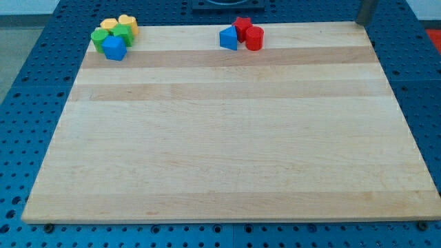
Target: Separate the red circle from the red star
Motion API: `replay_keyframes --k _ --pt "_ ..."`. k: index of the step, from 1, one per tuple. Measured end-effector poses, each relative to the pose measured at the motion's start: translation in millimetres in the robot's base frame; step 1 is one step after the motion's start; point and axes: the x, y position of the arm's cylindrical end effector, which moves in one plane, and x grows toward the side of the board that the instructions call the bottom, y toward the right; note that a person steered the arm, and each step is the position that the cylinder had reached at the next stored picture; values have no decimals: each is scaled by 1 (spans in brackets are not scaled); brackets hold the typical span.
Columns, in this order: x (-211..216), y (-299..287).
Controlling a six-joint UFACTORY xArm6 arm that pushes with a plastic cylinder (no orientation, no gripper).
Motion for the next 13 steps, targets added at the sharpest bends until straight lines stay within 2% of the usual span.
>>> replay_keyframes --k 2,3,4,6,7,8,9,10,13 --pt "13 -1" --pt "61 -26" --pt "75 -66" --pt "26 -194" --pt "18 -242" --pt "35 -266" --pt "69 -266" --pt "86 -248" --pt "77 -221"
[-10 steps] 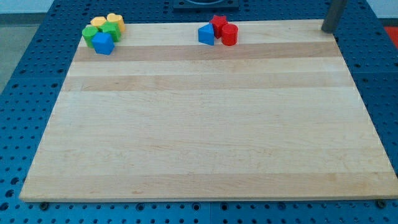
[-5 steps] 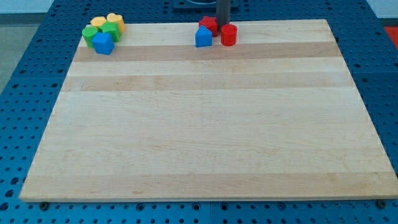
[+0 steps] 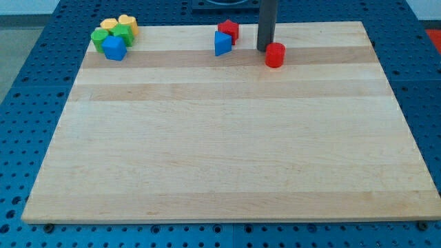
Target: Separate the red circle from the red star
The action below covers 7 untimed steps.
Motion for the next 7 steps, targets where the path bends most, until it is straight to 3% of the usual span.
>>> replay_keyframes --k 4,7 --pt "-20 14" --pt "64 26"
